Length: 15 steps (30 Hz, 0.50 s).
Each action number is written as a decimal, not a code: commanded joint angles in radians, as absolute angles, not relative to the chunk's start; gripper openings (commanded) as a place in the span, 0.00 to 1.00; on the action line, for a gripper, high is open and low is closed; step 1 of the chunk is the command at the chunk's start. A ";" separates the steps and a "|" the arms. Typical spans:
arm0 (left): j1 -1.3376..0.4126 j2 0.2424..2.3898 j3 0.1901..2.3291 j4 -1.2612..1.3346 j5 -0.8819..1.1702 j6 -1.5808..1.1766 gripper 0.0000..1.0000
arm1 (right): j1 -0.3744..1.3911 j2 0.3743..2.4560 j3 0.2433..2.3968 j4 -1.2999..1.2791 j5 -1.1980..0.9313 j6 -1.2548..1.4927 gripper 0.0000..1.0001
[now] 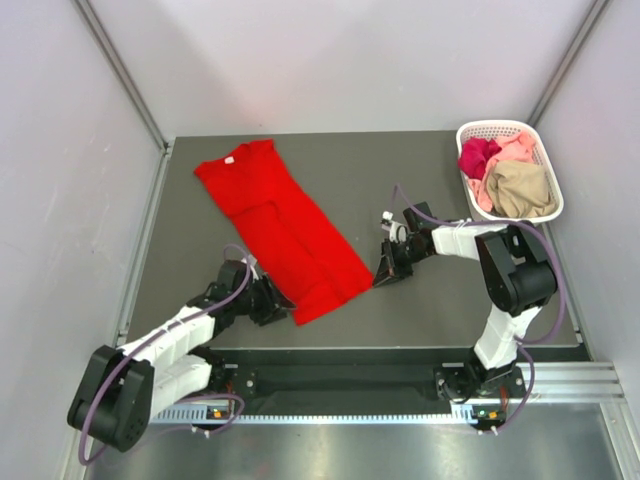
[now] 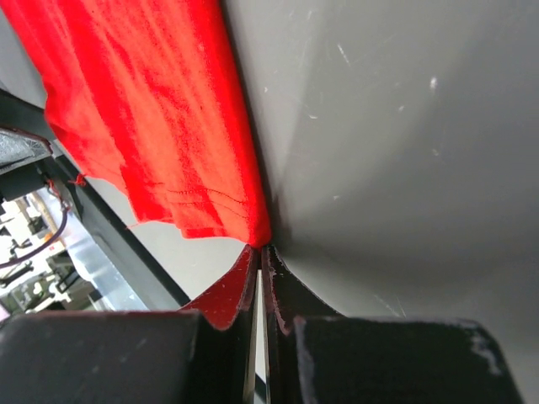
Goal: Fold and stack the t-shirts
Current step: Fold the tshirt
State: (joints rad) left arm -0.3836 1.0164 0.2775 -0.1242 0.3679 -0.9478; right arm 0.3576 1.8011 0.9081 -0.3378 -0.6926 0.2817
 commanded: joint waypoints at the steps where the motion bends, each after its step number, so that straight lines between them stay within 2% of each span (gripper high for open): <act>1: -0.394 1.012 0.267 -0.081 0.338 -0.991 0.47 | 0.350 1.789 0.874 -0.327 -0.540 0.244 0.00; 15: -0.548 1.009 0.275 -0.146 0.183 -1.077 0.41 | 0.350 1.781 0.867 -0.322 -0.534 0.252 0.00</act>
State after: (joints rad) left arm -0.5083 1.0019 0.2710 -0.1265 0.2611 -1.0409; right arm 0.3576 1.7821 0.8963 -0.3328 -0.6643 0.2890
